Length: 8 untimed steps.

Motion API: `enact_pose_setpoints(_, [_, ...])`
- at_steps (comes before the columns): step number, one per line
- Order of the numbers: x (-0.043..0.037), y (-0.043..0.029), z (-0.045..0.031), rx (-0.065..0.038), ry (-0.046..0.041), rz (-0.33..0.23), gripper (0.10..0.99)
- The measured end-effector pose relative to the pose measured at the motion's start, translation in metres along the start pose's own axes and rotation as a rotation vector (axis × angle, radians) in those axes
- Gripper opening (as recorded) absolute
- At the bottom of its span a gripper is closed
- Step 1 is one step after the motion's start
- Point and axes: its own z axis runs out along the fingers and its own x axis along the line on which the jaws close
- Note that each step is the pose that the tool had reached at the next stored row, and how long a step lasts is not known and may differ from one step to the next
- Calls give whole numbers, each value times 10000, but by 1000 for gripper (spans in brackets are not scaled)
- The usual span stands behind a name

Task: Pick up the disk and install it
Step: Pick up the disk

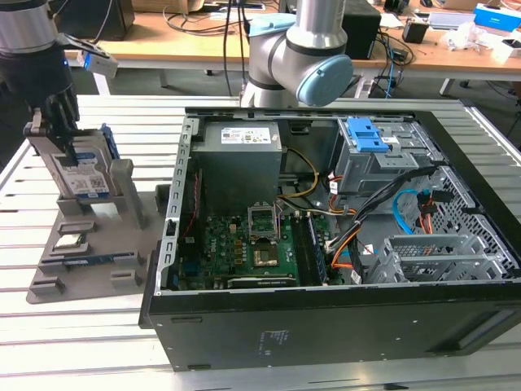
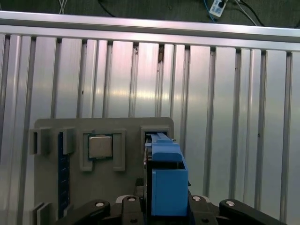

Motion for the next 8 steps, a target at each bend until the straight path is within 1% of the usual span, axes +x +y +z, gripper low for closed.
enact_pose_setpoints(1, [-1,1,-16,-1,0,0,361])
enact_pose_setpoints(4, [-4,5,-117,1,0,0,361])
enact_pose_setpoints(6, [-8,8,-189,0,0,0,361])
enact_pose_setpoints(7, [-10,10,-243,0,0,0,361])
enact_pose_setpoints(8, [-12,12,-278,0,0,0,361])
